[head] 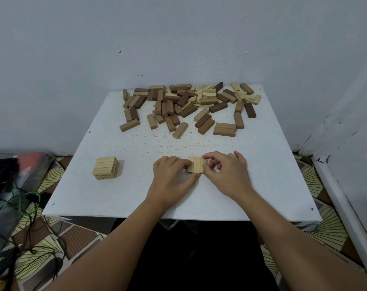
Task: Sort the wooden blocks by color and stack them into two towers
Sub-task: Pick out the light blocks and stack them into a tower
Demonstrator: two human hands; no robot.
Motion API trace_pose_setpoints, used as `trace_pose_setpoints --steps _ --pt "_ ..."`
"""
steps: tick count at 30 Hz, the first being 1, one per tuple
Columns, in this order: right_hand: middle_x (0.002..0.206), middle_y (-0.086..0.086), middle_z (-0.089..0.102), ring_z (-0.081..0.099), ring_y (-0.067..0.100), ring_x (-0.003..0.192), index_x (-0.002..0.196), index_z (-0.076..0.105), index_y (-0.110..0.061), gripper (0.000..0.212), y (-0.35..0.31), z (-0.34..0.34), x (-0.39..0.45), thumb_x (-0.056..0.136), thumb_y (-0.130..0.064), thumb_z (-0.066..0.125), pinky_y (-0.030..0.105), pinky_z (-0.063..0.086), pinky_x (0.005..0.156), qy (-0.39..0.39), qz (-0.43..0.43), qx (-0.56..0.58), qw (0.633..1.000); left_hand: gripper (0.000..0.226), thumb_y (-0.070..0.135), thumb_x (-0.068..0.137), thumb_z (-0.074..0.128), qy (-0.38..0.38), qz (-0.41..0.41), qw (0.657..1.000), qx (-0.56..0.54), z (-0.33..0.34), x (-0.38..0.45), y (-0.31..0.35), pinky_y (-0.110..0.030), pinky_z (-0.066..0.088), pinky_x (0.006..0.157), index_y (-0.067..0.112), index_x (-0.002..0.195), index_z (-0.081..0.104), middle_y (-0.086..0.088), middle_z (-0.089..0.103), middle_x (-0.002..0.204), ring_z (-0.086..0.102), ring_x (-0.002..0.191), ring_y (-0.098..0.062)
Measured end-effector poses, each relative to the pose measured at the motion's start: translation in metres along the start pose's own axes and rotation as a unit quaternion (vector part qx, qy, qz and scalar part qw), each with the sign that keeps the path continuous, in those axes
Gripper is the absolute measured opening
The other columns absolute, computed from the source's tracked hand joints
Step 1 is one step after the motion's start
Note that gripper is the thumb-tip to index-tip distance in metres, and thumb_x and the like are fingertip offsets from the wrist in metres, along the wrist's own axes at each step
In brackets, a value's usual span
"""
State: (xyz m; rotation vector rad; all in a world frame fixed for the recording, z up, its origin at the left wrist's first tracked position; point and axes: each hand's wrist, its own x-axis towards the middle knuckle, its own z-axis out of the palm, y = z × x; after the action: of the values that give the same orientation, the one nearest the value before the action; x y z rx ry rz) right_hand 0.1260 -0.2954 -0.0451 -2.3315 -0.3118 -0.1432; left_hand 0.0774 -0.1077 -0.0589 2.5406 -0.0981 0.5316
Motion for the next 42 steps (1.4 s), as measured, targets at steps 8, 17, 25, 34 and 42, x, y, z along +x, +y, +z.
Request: trace_pose_setpoints --steps 8,17,25,34,42 --pt "0.078 -0.024 0.067 0.058 -0.003 0.083 0.113 0.067 -0.041 0.022 0.0003 -0.0011 0.0 0.091 -0.041 0.069 0.038 0.016 0.124 0.003 0.002 0.004 1.0 0.026 0.046 0.083 0.083 0.007 0.002 1.0 -0.008 -0.0007 -0.001 0.0004 -0.027 0.031 0.094 0.028 0.1 0.075 0.018 0.063 0.091 0.05 0.097 -0.007" --pt "0.079 -0.023 0.067 0.057 -0.002 0.085 0.12 0.064 -0.041 0.03 0.0002 -0.0022 -0.0006 0.091 -0.044 0.069 0.037 0.015 0.124 -0.007 0.003 0.007 1.0 0.025 0.049 0.084 0.083 0.0 -0.01 1.0 -0.015 -0.001 0.0 -0.0022 -0.029 0.035 0.096 0.028 0.096 0.075 0.019 0.064 0.09 0.052 0.097 -0.008" --pt "0.08 -0.023 0.067 0.058 -0.001 0.085 0.121 0.064 -0.04 0.03 -0.0015 -0.0038 0.0002 0.092 -0.044 0.068 0.036 0.016 0.124 -0.008 0.01 0.009 1.0 0.033 0.053 0.082 0.083 -0.004 -0.023 0.999 -0.029 -0.0006 0.0013 -0.0028 -0.035 0.038 0.096 0.029 0.104 0.077 0.019 0.064 0.095 0.051 0.1 -0.008" --pt "0.079 -0.023 0.067 0.057 -0.002 0.083 0.12 0.064 -0.041 0.029 -0.001 -0.0026 0.0007 0.091 -0.044 0.069 0.037 0.017 0.124 -0.01 0.011 0.008 1.0 0.035 0.052 0.082 0.083 -0.009 -0.028 0.999 -0.03 -0.0015 0.0016 -0.0021 -0.032 0.037 0.097 0.029 0.107 0.078 0.018 0.064 0.099 0.05 0.103 -0.008" --pt "0.079 -0.023 0.066 0.058 -0.002 0.083 0.12 0.065 -0.04 0.027 -0.0019 -0.0034 -0.0002 0.093 -0.042 0.068 0.039 0.018 0.124 -0.011 0.011 0.007 1.0 0.032 0.049 0.082 0.085 -0.004 -0.024 0.999 -0.033 -0.0018 0.0013 -0.0008 -0.033 0.039 0.094 0.027 0.103 0.079 0.016 0.066 0.096 0.05 0.101 -0.008"
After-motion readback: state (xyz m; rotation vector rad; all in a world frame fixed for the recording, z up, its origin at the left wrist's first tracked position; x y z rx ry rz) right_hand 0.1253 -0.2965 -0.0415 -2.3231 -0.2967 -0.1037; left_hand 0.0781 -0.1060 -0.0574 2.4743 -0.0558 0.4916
